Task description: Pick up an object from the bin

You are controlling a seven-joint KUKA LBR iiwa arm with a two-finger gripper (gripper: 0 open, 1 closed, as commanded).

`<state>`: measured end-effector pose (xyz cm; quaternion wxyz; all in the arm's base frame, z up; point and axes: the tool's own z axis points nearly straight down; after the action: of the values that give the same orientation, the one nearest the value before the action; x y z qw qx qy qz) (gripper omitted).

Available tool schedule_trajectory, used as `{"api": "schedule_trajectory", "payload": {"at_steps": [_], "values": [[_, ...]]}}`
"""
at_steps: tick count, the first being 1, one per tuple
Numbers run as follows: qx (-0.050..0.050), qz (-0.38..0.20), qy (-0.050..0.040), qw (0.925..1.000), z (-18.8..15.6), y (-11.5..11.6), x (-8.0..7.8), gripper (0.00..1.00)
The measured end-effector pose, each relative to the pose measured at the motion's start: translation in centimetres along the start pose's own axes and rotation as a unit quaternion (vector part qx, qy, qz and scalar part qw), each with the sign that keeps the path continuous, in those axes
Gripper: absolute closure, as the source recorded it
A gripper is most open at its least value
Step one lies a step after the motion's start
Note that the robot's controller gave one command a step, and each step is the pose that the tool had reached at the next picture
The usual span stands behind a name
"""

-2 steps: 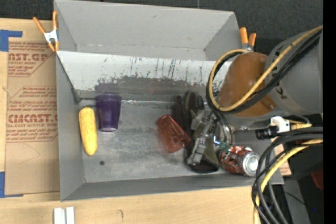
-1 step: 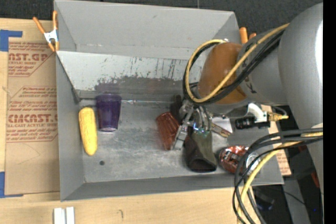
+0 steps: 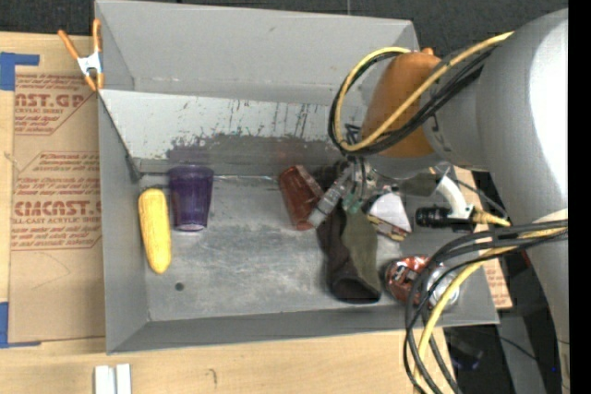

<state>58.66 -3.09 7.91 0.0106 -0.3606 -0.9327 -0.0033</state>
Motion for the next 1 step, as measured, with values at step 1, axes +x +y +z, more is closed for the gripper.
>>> {"api": "schedule_trajectory", "payload": {"at_steps": [1], "values": [[0.000, 0.000, -0.0001, 1.0000, 0.00, 0.00, 0.00, 1.00]]}}
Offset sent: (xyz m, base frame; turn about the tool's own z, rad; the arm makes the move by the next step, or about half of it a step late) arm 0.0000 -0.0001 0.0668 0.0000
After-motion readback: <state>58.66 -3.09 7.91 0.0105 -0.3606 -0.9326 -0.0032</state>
